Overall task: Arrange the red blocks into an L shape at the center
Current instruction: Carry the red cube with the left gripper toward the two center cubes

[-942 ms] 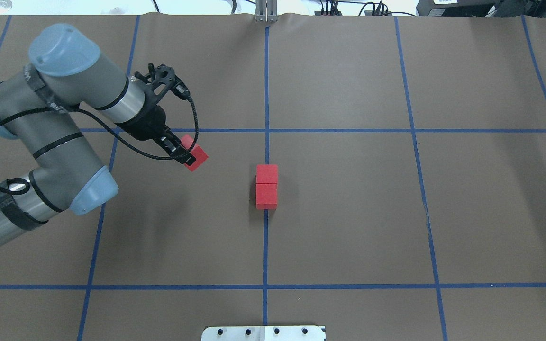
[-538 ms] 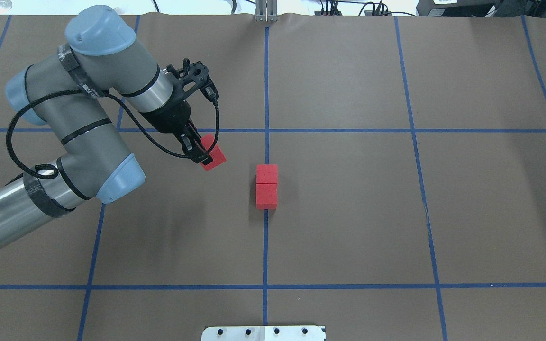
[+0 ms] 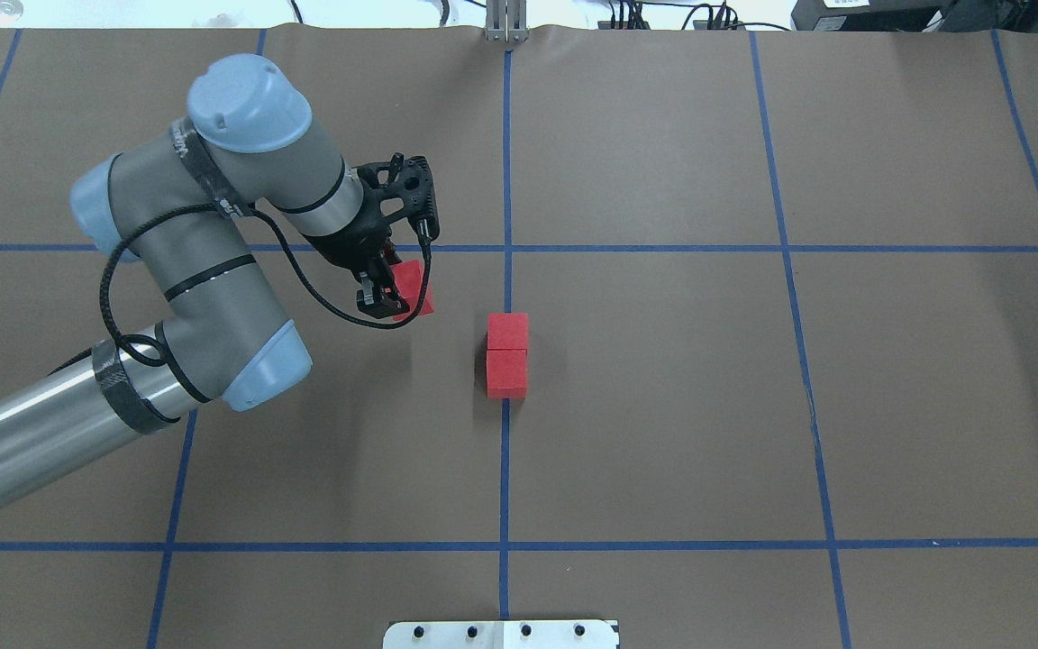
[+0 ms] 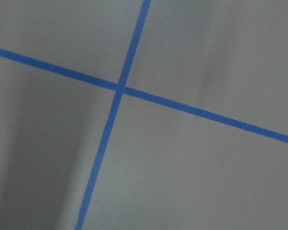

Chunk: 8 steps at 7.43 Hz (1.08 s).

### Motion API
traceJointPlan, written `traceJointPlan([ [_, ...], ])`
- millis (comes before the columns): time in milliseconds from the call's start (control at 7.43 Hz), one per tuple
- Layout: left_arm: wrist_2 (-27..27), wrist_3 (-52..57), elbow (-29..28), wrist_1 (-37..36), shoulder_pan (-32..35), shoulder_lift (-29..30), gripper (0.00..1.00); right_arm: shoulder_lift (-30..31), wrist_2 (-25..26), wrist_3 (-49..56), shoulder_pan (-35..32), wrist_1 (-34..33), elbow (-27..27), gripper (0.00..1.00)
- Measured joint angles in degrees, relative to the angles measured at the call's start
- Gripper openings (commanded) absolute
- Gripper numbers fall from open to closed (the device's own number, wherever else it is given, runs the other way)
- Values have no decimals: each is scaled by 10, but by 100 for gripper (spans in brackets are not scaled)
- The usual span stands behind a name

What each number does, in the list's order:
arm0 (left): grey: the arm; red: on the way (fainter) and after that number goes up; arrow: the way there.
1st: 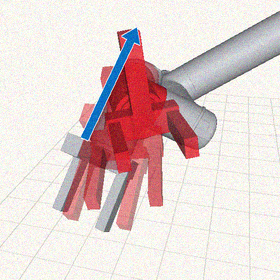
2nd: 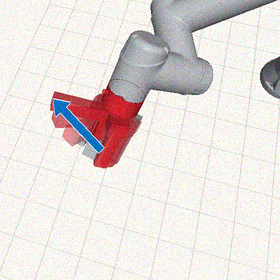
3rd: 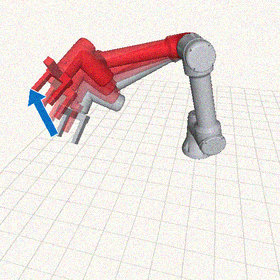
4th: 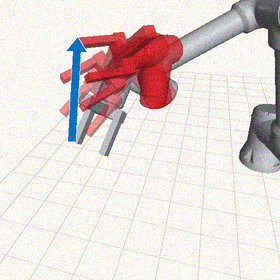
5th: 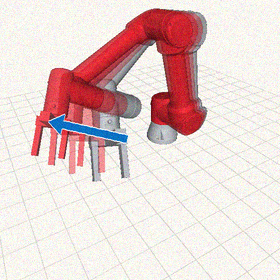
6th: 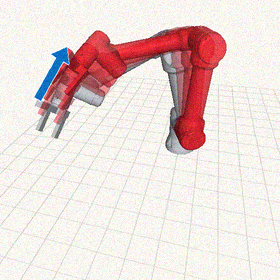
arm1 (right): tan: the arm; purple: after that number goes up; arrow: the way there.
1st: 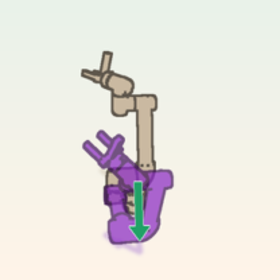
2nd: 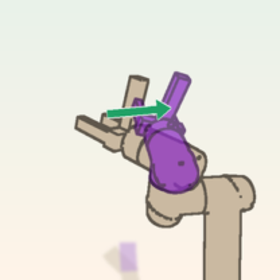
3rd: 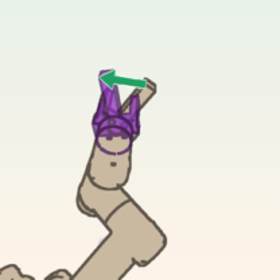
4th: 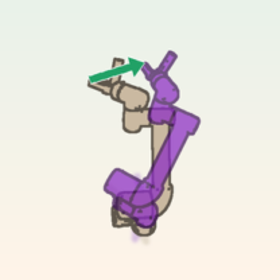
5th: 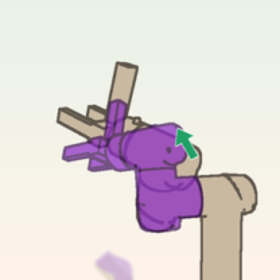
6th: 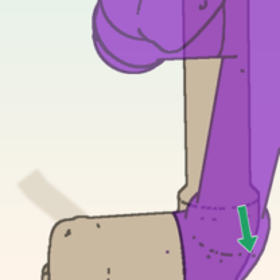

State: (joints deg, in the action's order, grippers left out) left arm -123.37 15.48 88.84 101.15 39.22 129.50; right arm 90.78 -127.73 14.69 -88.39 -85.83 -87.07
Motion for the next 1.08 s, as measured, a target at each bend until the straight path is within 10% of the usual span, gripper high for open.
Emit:
traceJointPlan([
  [1076, 75, 55, -60, -12, -51, 50, 0, 5, -2, -1, 0, 6, -1, 100],
])
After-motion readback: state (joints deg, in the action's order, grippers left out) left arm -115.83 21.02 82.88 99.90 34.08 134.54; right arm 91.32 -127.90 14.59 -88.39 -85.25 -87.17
